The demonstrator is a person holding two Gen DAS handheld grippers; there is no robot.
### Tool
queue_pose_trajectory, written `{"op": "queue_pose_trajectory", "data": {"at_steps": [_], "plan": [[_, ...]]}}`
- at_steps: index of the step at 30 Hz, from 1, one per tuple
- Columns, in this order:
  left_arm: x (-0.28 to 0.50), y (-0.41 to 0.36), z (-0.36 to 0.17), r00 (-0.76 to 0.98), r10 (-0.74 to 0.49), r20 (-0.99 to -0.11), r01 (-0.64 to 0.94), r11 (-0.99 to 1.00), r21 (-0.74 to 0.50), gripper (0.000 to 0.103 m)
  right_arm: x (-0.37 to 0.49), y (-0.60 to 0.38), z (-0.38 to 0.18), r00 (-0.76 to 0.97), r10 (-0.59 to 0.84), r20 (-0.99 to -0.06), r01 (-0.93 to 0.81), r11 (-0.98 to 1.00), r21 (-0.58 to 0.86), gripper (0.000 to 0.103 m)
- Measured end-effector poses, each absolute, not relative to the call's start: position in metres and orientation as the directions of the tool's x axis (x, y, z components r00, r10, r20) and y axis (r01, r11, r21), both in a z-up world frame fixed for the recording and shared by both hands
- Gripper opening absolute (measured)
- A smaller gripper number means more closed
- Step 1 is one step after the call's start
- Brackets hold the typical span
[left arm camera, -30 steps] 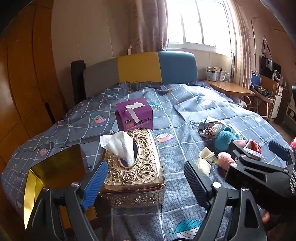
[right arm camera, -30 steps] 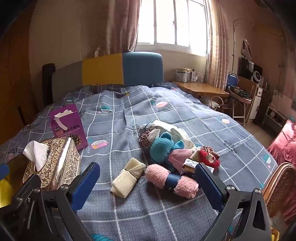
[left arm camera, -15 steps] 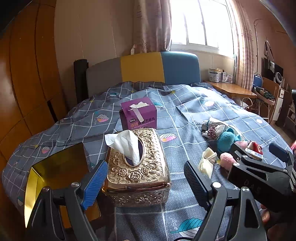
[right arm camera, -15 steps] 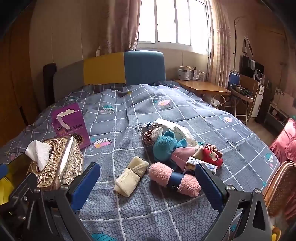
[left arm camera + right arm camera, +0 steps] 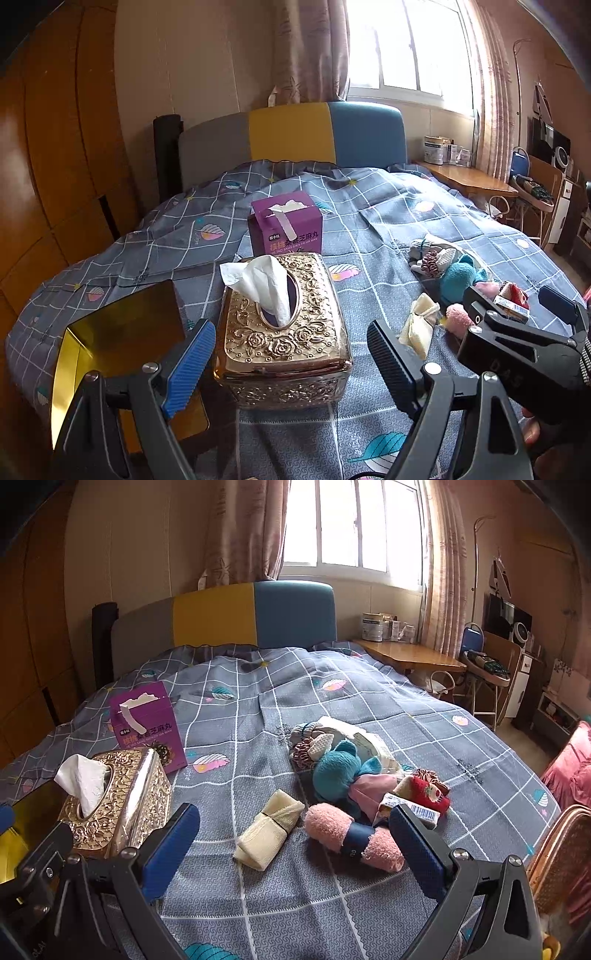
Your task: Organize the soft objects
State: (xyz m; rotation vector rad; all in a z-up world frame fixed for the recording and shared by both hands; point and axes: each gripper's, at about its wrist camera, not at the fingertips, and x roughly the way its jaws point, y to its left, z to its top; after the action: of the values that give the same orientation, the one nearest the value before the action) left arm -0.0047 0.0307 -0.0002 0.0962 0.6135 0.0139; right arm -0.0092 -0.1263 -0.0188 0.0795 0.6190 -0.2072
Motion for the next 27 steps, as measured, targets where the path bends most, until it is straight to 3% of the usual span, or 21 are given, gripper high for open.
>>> {"op": "queue_pose_trajectory", "data": {"at_steps": [27], "plan": [[-0.0059,0.0299,0.0020,0.815,0.033,-0.579,0.024,0.996,0.091,0.086,-0.0081,-0.1280,-0.0175,0.794,-0.165,-0.585,0.216,0.976,0.017,0.103]]}}
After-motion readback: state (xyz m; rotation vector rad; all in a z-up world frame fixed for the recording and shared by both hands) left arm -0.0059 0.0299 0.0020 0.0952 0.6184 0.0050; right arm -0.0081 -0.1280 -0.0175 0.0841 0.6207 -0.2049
